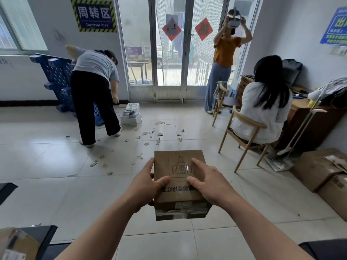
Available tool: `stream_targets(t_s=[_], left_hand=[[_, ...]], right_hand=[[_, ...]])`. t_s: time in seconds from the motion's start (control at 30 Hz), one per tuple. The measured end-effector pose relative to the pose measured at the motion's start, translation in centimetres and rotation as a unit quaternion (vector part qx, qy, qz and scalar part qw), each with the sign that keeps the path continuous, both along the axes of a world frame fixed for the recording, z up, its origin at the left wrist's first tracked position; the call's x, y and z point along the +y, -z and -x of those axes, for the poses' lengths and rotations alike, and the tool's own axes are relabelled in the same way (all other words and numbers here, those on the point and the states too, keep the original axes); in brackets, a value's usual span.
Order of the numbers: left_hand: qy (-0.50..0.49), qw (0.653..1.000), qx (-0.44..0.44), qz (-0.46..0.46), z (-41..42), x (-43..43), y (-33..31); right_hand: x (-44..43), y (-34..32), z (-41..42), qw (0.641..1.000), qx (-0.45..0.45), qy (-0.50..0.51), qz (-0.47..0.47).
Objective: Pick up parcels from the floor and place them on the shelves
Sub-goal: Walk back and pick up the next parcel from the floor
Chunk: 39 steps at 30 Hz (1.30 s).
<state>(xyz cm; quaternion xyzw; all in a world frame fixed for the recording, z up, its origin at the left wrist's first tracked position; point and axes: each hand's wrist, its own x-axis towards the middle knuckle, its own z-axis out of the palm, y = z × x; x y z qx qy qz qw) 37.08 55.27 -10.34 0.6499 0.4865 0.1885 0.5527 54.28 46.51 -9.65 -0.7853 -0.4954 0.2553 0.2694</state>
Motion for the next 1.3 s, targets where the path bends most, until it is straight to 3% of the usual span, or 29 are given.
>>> stream_targets(t_s=[0.23, 0.47, 0.73, 1.03, 1.3], left_hand=[[0.001, 0.999, -0.008, -0.047, 2.5, -0.9, -1.4], [0.022, 0.996, 0.016, -0.08, 4.4, -1.2, -3.6], [-0.032, 0.994, 0.018, -0.107, 4.9, -0.6, -4.4], [-0.071, 0.993, -0.002, -0.098, 5.6, -0.3, -4.3], [-0.04, 0.996, -0.001, -0.075, 6.4, -0.7, -4.3]], right_hand=[[-0.3, -1.8, 2.0, 0.997, 0.06, 0.035, -0.022], [-0.2, -2.6, 3.3, 0.996, 0.059, 0.043, -0.049], [0.0, -2.5, 4.5, 0.993, 0.051, 0.023, -0.103], [0.0, -3.1, 5.4, 0.991, 0.061, 0.029, -0.113], [-0.1, -2.7, 5.7, 0.99, 0.061, 0.055, -0.115]])
